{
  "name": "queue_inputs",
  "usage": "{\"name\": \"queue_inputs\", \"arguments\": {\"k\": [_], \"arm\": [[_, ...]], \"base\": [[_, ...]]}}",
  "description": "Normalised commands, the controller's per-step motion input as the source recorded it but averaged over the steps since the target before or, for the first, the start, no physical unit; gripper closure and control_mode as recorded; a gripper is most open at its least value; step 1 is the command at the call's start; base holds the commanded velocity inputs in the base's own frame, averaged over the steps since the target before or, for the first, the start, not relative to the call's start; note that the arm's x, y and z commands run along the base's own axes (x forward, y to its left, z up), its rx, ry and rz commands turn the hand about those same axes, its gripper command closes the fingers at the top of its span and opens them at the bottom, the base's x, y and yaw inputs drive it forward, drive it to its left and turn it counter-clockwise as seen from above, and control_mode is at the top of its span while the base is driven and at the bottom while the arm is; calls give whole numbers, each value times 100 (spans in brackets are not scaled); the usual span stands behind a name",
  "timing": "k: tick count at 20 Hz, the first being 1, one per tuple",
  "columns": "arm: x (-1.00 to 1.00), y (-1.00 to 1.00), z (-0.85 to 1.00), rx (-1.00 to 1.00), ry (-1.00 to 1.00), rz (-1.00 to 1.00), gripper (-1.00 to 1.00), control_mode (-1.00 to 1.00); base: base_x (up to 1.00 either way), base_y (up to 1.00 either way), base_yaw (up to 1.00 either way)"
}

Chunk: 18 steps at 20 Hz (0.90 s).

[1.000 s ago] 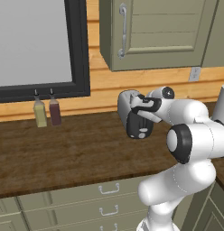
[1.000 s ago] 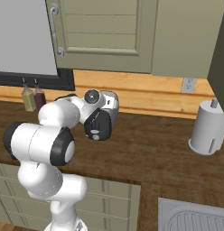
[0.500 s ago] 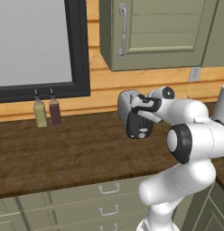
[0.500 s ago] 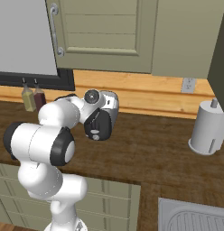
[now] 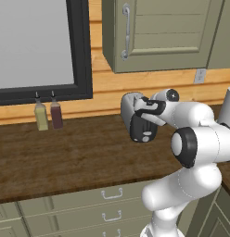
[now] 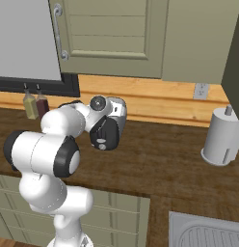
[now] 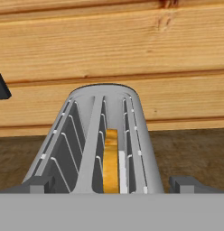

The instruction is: Start the toaster. Once the lever pops up, take the bread to the plate on the dining counter.

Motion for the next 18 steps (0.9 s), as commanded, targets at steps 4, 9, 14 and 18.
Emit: {"name": "queue_inputs", "arguments": {"k": [4,9,14,18], "arm": [[0,0,0,0,0,0,-100,-100],[0,0,0,0,0,0,-100,-100],[0,0,0,0,0,0,-100,-100],[0,0,0,0,0,0,-100,-100]], "base": [[0,0,0],[0,0,0],[0,0,0],[0,0,0]]}}
